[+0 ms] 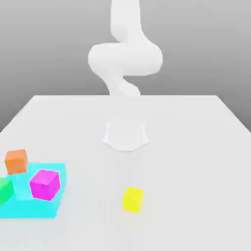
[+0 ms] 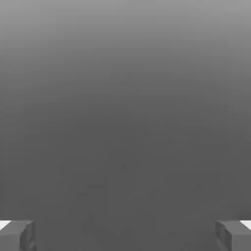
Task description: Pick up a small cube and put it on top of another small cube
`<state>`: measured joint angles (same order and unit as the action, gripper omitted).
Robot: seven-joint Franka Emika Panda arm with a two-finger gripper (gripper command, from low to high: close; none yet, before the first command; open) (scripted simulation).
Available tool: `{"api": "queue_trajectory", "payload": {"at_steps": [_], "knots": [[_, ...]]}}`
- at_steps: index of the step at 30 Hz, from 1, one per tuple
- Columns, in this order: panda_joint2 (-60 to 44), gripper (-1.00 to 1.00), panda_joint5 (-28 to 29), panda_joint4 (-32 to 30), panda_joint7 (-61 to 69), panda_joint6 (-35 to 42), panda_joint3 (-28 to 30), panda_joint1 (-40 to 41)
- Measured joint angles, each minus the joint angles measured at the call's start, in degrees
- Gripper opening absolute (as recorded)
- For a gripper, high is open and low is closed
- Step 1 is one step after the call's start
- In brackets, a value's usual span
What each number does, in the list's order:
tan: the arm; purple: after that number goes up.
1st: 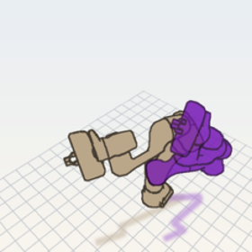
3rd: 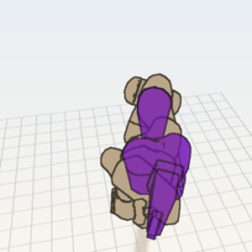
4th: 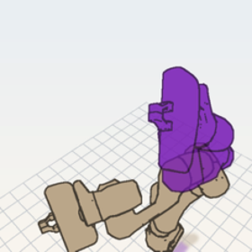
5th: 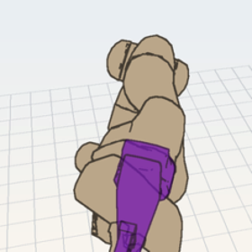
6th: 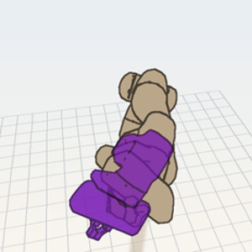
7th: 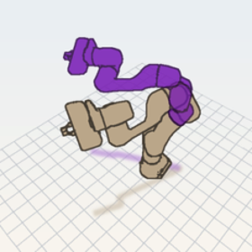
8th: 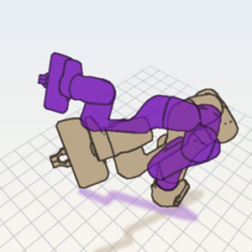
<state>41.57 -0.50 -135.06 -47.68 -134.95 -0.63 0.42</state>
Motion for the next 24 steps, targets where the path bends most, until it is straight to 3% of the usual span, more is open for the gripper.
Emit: {"api": "queue_trajectory", "payload": {"at_steps": [18,24], "knots": [[-38.61,0.00,-0.23,-27.55,-19.02,-27.96,-5.98,2.62],[-51.20,0.00,4.57,-28.08,-24.09,-37.83,-2.78,0.43]]}}
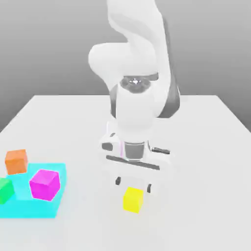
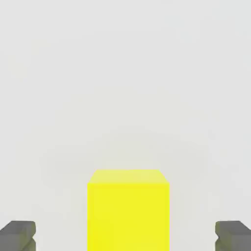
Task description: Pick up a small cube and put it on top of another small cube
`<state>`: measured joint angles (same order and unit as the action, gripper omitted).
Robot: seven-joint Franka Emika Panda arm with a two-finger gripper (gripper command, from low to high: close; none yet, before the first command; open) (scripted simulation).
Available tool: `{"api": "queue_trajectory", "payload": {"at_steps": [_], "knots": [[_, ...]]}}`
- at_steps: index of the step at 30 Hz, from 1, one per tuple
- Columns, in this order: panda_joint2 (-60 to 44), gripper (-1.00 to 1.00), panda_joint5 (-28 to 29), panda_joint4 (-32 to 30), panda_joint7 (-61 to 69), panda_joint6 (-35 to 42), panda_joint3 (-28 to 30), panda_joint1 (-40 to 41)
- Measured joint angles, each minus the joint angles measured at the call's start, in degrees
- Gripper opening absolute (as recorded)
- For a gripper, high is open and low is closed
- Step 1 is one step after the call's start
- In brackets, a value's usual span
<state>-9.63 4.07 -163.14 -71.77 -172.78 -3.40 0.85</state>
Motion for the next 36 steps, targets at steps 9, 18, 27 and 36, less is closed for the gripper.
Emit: {"api": "queue_trajectory", "payload": {"at_steps": [9,18,27,36], "knots": [[-6.74,-1.00,0.95,1.24,-0.83,-5.54,2.77,-2.60],[8.00,-1.00,-3.58,-0.90,3.63,7.08,0.18,0.30],[8.00,-1.00,-4.54,11.70,24.46,19.92,5.65,14.66],[7.03,-1.00,-4.94,25.40,46.24,32.58,11.55,28.70]]}}
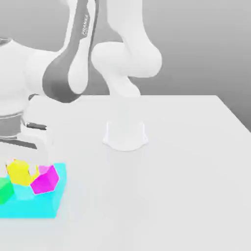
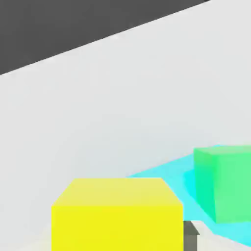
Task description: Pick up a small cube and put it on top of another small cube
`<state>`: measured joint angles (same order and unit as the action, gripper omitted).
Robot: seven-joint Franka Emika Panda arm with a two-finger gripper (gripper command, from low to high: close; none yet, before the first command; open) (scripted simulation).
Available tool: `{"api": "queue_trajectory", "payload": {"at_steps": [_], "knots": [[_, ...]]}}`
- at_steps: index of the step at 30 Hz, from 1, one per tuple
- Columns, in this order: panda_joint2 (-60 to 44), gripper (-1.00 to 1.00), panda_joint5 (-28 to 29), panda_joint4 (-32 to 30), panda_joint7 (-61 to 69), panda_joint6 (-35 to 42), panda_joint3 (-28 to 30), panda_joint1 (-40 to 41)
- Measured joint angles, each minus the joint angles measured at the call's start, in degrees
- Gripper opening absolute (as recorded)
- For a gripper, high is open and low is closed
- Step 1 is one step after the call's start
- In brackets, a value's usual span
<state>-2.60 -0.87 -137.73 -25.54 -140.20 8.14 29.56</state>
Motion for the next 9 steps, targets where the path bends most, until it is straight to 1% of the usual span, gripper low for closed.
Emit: {"api": "queue_trajectory", "payload": {"at_steps": [2,5,6,9], "knots": [[-1.51,-1.00,-0.47,1.60,3.21,0.05,0.36,1.47],[-6.37,-1.00,-1.71,1.28,4.95,-5.07,-0.02,1.82],[-7.55,1.00,-1.97,1.10,5.20,-6.41,-0.09,1.89],[-7.55,1.00,-1.97,1.10,5.20,-6.41,-0.09,1.89]]}}
